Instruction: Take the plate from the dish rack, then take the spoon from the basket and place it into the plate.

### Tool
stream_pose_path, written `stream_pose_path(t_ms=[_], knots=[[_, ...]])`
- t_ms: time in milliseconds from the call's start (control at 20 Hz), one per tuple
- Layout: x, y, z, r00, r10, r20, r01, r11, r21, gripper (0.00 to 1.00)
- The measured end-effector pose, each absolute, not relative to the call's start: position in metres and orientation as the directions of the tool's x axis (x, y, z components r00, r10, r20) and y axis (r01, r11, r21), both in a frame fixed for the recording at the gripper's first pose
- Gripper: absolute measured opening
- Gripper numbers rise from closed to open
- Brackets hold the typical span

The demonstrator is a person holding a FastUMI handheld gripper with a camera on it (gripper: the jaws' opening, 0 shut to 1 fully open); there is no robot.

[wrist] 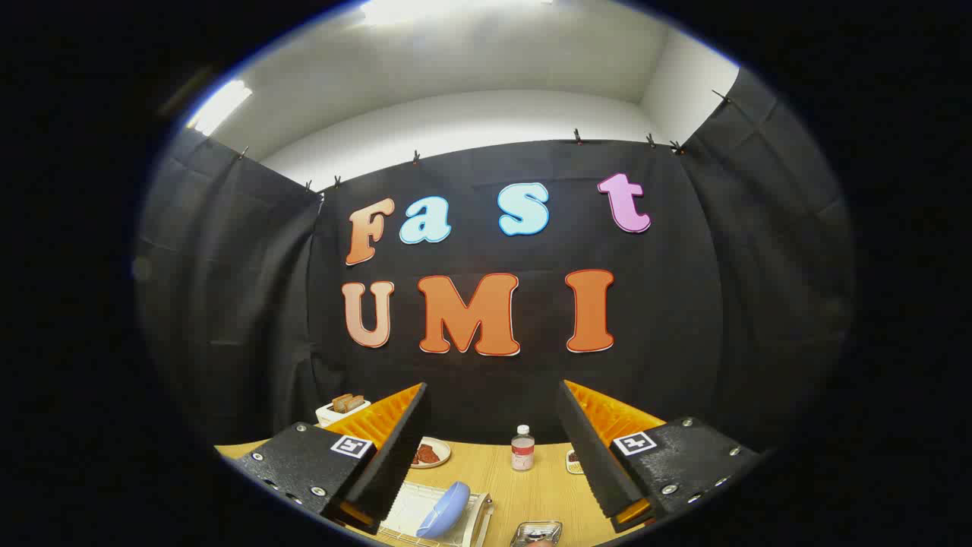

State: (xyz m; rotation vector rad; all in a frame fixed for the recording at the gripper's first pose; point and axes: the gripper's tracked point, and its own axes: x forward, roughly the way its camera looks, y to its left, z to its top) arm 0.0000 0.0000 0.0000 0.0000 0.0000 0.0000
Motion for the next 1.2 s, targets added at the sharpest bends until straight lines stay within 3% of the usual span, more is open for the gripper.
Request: stream_pose_path(t_ms=[950, 1200], knots=[[-0.001, 0.020, 0.015, 0.999, 0.033, 0.016, -0.033, 0.999, 0.005, 0.99], [0.005, 0.023, -0.002, 0.998, 0.040, -0.046, -0.039, 0.999, 0.009, 0.99]])
